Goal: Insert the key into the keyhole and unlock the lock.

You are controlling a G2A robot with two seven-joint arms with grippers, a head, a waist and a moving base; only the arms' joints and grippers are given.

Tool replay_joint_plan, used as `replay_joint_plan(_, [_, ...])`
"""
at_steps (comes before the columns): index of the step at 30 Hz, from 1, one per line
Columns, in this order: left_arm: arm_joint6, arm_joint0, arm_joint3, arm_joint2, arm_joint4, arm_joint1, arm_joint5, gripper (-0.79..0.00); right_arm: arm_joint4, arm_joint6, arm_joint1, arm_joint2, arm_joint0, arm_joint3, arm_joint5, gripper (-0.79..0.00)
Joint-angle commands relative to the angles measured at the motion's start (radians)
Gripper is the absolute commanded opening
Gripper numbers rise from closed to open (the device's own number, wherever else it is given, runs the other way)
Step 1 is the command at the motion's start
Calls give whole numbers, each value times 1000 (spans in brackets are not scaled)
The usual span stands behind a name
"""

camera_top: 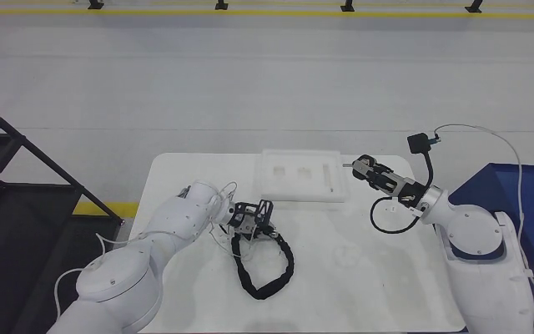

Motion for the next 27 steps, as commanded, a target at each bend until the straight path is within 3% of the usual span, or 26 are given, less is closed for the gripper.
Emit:
replay_joint_plan(1, [5, -3, 1, 0, -24, -1, 5, -785, 0, 0, 0, 0, 0, 0, 0, -785])
replay_joint_plan(7, [1, -8, -32, -4, -128, 8, 0, -785, 0, 0, 0, 0, 0, 0, 0, -785])
replay_joint_plan(13, [-2, -8, -112, 0, -242, 37, -2, -785, 0, 0, 0, 0, 0, 0, 0, -785])
replay_joint_plan(20, [38, -17, -268, 0, -318, 96, 38, -785, -9, -1, 1, -10, -13, -6, 6, -785])
replay_joint_plan(27, [141, -7, -405, 0, -336, 167, 140, -785, -32, 57, 8, -34, -57, -40, 72, -785])
